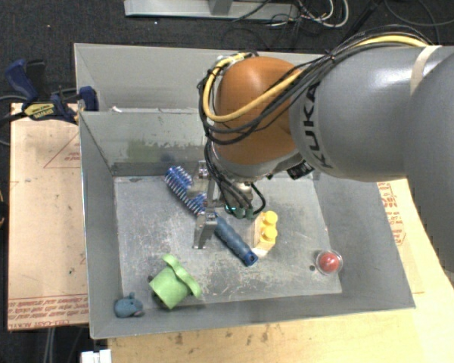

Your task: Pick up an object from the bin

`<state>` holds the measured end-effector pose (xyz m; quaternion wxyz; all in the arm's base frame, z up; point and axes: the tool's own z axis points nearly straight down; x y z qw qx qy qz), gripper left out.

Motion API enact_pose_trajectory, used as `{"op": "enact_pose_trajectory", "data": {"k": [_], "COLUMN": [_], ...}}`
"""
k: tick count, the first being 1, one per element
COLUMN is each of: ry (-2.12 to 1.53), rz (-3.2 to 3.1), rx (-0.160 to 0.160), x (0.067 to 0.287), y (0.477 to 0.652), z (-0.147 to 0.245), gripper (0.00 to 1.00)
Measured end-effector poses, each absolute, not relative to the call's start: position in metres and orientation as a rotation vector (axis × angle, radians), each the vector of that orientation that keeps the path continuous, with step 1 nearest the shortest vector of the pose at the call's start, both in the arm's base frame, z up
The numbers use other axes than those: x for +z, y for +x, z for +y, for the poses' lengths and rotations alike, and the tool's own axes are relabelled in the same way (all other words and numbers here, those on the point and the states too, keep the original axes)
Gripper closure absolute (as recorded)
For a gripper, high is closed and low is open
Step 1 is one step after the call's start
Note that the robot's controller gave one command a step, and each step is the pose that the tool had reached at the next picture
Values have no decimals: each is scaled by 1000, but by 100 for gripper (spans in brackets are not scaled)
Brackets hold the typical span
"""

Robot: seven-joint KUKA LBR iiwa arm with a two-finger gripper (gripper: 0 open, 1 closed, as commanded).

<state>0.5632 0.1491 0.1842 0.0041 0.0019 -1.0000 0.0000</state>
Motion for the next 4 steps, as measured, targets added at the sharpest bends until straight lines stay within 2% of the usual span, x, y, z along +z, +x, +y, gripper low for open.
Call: {"op": "enact_pose_trajectory", "data": {"k": [1, 2, 3, 4], "ry": [192, 299, 499, 564], "rz": [-3144, -3136, -3107, -3090], "rx": [-9, 2, 4, -2], "x": [74, 81, 132, 98], "y": [548, 628, 600, 653], "z": [96, 22, -34, -50], "gripper": [0, 0, 0, 0]}}
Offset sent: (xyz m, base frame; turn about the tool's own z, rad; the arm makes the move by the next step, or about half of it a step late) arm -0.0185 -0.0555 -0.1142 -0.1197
